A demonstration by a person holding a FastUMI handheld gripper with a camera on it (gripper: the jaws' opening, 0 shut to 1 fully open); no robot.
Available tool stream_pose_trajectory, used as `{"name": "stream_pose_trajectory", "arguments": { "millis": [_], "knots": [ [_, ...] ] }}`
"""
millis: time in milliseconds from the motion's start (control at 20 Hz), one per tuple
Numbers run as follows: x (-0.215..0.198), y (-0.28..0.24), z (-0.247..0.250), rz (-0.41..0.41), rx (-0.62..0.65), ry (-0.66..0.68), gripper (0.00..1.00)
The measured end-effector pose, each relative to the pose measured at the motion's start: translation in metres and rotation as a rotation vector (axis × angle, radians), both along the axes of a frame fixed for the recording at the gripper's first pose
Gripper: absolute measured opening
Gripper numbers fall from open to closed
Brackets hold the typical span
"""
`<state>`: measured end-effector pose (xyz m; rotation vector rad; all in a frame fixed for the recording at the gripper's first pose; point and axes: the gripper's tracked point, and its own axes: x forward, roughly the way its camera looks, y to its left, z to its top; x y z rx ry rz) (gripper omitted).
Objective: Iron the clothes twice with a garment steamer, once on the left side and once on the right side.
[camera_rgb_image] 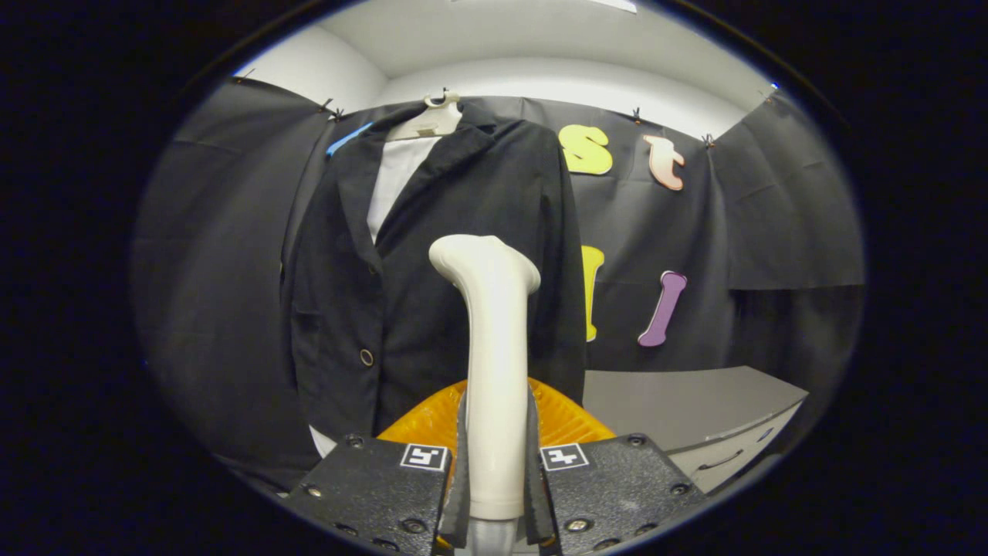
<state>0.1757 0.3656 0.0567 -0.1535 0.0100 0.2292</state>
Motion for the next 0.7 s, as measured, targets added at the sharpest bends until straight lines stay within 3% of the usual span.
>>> {"name": "stream_pose_trajectory", "arguments": {
  "millis": [700],
  "knots": [
    [-0.021,-0.015,-0.059,-0.007,-0.066,0.096,0.30]
  ]
}}
